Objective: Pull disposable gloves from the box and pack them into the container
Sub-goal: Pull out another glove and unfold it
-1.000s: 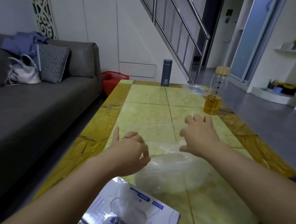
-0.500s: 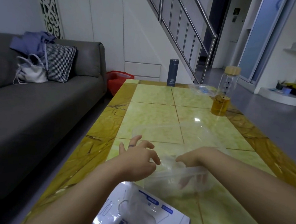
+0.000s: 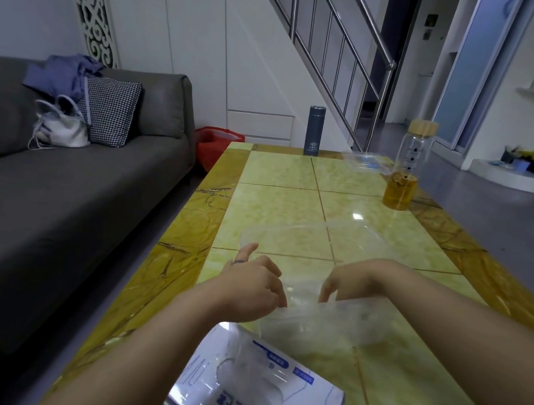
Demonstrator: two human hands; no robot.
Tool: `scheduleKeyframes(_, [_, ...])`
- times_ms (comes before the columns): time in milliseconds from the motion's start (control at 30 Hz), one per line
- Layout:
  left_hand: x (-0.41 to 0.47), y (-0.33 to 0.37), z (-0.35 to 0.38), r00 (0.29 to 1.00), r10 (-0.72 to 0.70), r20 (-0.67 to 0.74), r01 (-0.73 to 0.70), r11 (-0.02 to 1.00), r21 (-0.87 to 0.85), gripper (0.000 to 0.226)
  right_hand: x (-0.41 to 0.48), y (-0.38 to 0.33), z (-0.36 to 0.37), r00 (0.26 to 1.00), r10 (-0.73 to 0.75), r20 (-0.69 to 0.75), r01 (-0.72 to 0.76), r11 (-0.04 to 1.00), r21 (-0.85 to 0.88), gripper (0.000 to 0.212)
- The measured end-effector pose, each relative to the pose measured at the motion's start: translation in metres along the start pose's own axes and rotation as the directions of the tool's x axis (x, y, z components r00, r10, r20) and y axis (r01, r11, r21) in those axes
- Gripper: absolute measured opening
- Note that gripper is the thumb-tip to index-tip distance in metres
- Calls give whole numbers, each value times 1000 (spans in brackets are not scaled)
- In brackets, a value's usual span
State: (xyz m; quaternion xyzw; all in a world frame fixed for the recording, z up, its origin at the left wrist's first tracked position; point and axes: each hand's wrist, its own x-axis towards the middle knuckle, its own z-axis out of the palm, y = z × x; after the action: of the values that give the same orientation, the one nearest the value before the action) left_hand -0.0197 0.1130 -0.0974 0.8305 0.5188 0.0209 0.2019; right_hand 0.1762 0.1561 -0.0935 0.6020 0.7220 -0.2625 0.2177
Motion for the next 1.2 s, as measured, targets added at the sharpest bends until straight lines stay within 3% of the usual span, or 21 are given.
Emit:
scheduleKeyframes(100, [-3, -2, 0, 996, 41, -80, -50, 992, -112, 39, -19, 2, -3, 965, -98, -244, 131, 984, 123, 28])
scheduleKeyframes(167, [-6, -3, 3, 974, 34, -222, -71, 985, -159, 37, -41, -2, -2, 903, -168, -395, 252, 952, 171, 25])
scheduleKeyframes(300, [-24, -14, 12, 818, -12, -575, -105, 980, -169, 30, -85, -10, 21, 870, -224, -440, 334, 923, 189, 31])
scheduleKeyframes(400, [-47, -29, 21, 739, -175, -651, -18, 960, -278, 21, -96, -14, 41, 873, -197, -447, 268, 958, 101, 33])
scheduleKeyframes(500, [-66, -42, 38, 808, -279, -519, 137, 946, -295, 16, -95, -19, 50, 823, -185, -538, 255, 965, 57, 24])
scheduleKeyframes(600, [-84, -40, 53, 943, -258, -212, 201, 945, -259, 32, -96, -27, 56, 813, -168, -557, 243, 968, 62, 24])
scheduleKeyframes(667, [-94, -32, 61, 967, -238, -89, 214, 952, -221, 39, -101, -33, 61, 784, -156, -600, 224, 974, 39, 28])
scheduleKeyframes(767, [-106, -19, 68, 969, -247, -26, 240, 958, -157, 47, -118, -50, 76, 573, -211, -792, 286, 957, -47, 26])
scheduleKeyframes(800, [-110, -15, 72, 969, -245, -14, 240, 960, -146, 51, -123, -56, 85, 546, -213, -810, 344, 939, -14, 24])
scheduleKeyframes(833, [-114, -11, 74, 971, -239, -9, 236, 962, -138, 54, -126, -63, 96, 578, -203, -790, 379, 924, 40, 27])
scheduleKeyframes(867, [-117, -7, 77, 973, -232, -8, 229, 965, -130, 57, -127, -68, 107, 656, -183, -733, 367, 925, 98, 33])
scheduleKeyframes(933, [-122, 0, 81, 975, -224, -6, 222, 968, -114, 59, -119, -71, 127, 796, -118, -594, 252, 956, 148, 46])
scheduleKeyframes(967, [-125, 3, 81, 975, -224, -3, 222, 970, -104, 60, -115, -69, 134, 826, -95, -556, 218, 963, 160, 48])
scheduleKeyframes(1167, [-127, 12, 83, 985, -166, -41, 163, 984, -73, 70, -103, -69, 147, 829, -86, -552, 296, 906, 304, 9])
scheduleKeyframes(1200, [-125, 13, 85, 987, -150, -50, 146, 986, -81, 71, -103, -70, 148, 819, -82, -568, 309, 897, 317, 16])
